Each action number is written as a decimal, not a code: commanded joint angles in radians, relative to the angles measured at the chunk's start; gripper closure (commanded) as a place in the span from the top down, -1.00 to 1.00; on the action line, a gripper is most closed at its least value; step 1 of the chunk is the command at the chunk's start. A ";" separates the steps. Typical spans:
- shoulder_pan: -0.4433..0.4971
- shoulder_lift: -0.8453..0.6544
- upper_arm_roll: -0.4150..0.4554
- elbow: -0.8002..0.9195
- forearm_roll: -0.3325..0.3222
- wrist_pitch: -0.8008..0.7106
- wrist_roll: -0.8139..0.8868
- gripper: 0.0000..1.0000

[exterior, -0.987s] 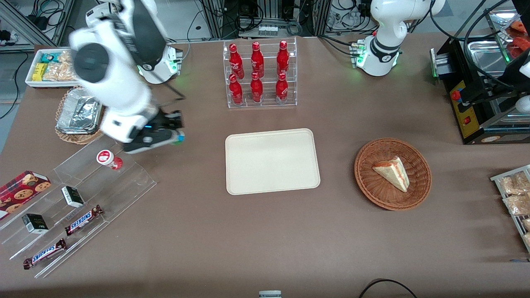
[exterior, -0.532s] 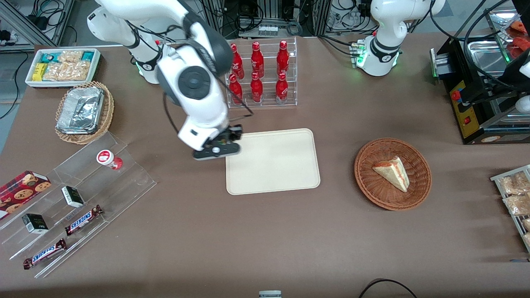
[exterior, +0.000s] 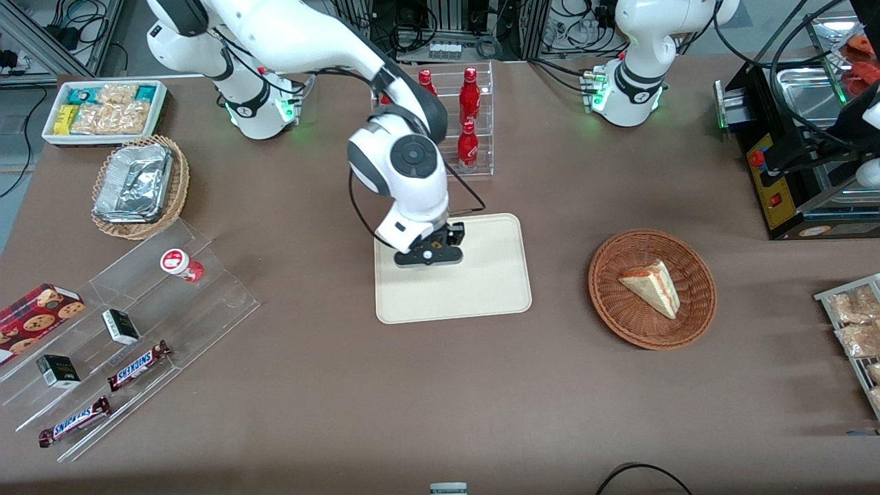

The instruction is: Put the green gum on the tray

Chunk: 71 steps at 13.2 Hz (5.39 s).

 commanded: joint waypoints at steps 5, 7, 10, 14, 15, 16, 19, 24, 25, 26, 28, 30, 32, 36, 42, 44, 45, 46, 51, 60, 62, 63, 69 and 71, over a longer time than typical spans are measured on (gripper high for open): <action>0.033 0.100 -0.009 0.046 0.006 0.056 0.040 -1.00; 0.051 0.120 -0.009 0.046 0.000 0.081 0.042 -1.00; 0.053 0.134 -0.009 0.045 0.000 0.095 0.040 -1.00; 0.062 0.143 -0.010 0.042 -0.004 0.099 0.042 -1.00; 0.070 0.143 -0.010 0.039 -0.008 0.101 0.043 -0.68; 0.070 0.143 -0.010 0.039 -0.008 0.101 0.043 -0.64; 0.070 0.146 -0.010 0.036 -0.008 0.107 0.043 -0.28; 0.070 0.152 -0.012 0.032 -0.010 0.122 0.043 -0.28; 0.070 0.155 -0.012 0.032 -0.010 0.124 0.043 -0.26; 0.070 0.157 -0.012 0.032 -0.010 0.124 0.043 0.03; 0.067 0.151 -0.013 0.032 -0.010 0.124 0.043 1.00; 0.055 0.135 -0.013 0.034 0.001 0.118 0.042 1.00; 0.044 0.085 -0.016 0.028 0.004 0.095 0.037 1.00; -0.031 -0.105 -0.016 -0.039 0.004 -0.086 0.008 1.00; -0.211 -0.458 -0.016 -0.119 0.004 -0.422 -0.234 1.00; -0.278 -0.541 -0.016 -0.121 0.004 -0.511 -0.292 1.00; -0.321 -0.578 -0.016 -0.121 0.004 -0.549 -0.350 1.00; -0.361 -0.610 -0.018 -0.121 0.004 -0.577 -0.397 1.00; -0.554 -0.702 -0.019 -0.115 0.007 -0.683 -0.569 1.00; -0.772 -0.733 -0.018 -0.109 0.007 -0.744 -0.751 1.00; -0.788 -0.731 -0.021 -0.109 0.006 -0.744 -0.753 1.00; -0.788 -0.727 -0.021 -0.107 0.001 -0.743 -0.753 1.00; -0.840 -0.684 -0.025 -0.072 0.006 -0.737 -0.753 1.00; -0.840 -0.653 -0.025 -0.038 0.001 -0.740 -0.753 1.00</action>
